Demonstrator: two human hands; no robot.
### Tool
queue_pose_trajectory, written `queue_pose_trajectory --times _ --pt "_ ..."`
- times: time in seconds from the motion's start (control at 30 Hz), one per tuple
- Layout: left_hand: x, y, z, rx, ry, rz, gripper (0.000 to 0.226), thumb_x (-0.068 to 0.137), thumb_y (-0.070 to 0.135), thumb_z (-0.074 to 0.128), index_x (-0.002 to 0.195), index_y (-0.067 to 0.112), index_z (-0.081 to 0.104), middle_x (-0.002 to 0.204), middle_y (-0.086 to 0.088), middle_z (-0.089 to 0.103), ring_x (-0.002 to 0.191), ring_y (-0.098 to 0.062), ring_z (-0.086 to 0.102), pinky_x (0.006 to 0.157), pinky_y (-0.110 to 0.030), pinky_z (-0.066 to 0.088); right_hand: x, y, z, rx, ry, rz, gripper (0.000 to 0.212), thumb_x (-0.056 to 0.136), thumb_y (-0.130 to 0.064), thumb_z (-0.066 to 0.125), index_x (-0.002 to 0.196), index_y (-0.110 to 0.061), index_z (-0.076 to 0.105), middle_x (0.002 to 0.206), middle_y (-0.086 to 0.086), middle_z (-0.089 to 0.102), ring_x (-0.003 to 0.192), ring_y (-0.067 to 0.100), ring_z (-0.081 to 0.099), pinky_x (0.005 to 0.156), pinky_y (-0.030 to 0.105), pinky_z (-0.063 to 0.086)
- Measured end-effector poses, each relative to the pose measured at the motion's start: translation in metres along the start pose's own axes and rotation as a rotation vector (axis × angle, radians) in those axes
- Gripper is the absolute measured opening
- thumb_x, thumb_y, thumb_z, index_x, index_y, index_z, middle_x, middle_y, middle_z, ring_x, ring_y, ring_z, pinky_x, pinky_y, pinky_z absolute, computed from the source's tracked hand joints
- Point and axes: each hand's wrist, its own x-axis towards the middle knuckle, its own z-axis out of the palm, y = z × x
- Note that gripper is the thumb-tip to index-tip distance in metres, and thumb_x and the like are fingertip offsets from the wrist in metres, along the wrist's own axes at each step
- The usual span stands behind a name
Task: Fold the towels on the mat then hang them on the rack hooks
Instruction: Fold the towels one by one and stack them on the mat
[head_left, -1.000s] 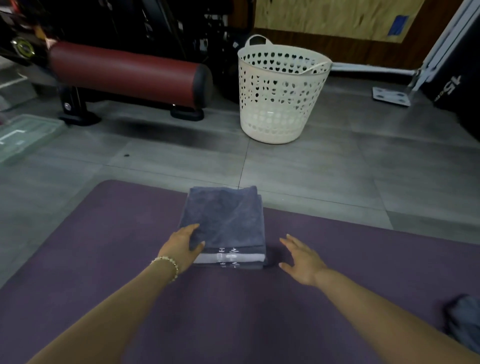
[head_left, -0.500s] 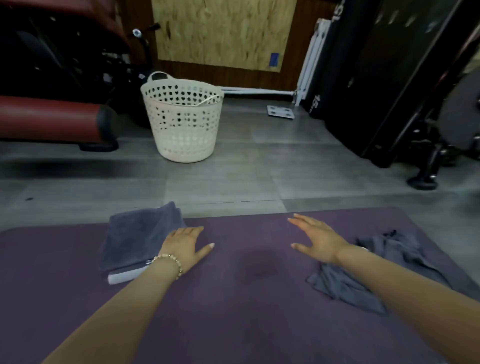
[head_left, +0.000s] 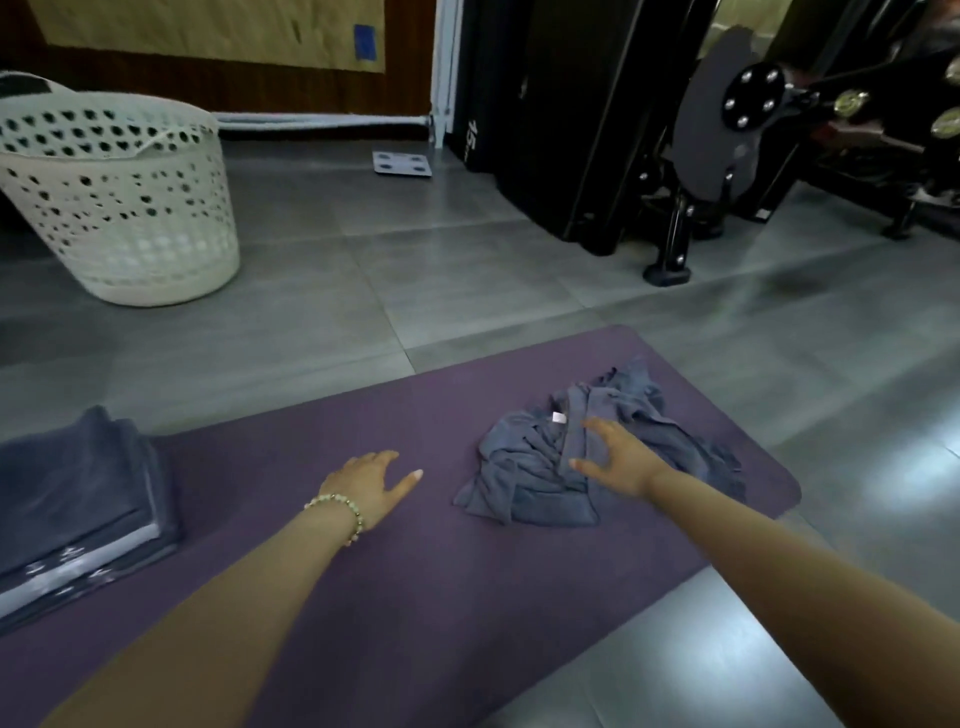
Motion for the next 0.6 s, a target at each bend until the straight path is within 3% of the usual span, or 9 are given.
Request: queue_pose_trajectory --times 0.17,0.33,0.47,0.53,0.6 --pt "0.053 0.029 0.061 -0.134 -0.115 -0.042 0.064 0.095 0.056 0.034 0.147 0.019 0.028 0.152 -0.003 0.033 0.137 -0.021 0.034 0.111 -0.034 0.031 0.044 0.056 0.054 0.064 -0.09 0.055 0.071 0.093 -0.04 0.057 0.149 -0.011 0.024 0.157 0.006 0.021 0.143 0.023 0.024 0.114 0.032 0.023" --pt "0.091 0.04 0.13 -0.347 -0.216 -0.083 0.056 0.096 0.051 0.037 0.143 0.019 0.036 0.145 -0.002 0.043 0.129 -0.021 0.044 0.107 -0.029 0.034 0.096 0.078 0.121 0.286 -0.193 0.121 0.058 0.096 -0.038 0.051 0.145 -0.012 0.034 0.153 0.005 0.03 0.14 0.021 0.03 0.111 0.026 0.025" --pt "0.116 0.034 0.171 -0.494 -0.243 -0.125 0.054 0.097 0.047 0.04 0.143 0.021 0.035 0.144 0.002 0.044 0.129 -0.017 0.045 0.107 -0.027 0.033 0.139 0.068 0.166 0.592 -0.179 0.267 0.045 0.098 -0.027 0.051 0.134 -0.001 0.045 0.135 0.01 0.05 0.122 0.021 0.049 0.097 0.022 0.036" --pt "0.127 0.032 0.187 -0.576 -0.207 -0.154 0.052 0.097 0.042 0.044 0.142 0.018 0.038 0.141 -0.002 0.048 0.126 -0.016 0.048 0.104 -0.024 0.034 0.158 0.061 0.186 0.809 -0.157 0.371 0.035 0.098 -0.024 0.051 0.119 0.004 0.055 0.121 0.019 0.059 0.109 0.026 0.056 0.093 0.031 0.044" --pt "0.135 0.034 0.2 -0.677 -0.162 -0.195 0.05 0.097 0.038 0.046 0.14 0.013 0.04 0.138 -0.005 0.05 0.124 -0.016 0.049 0.1 -0.02 0.034 0.173 0.059 0.202 0.932 -0.121 0.437 0.041 0.096 -0.028 0.054 0.111 0.01 0.059 0.117 0.026 0.062 0.1 0.031 0.061 0.091 0.038 0.048"
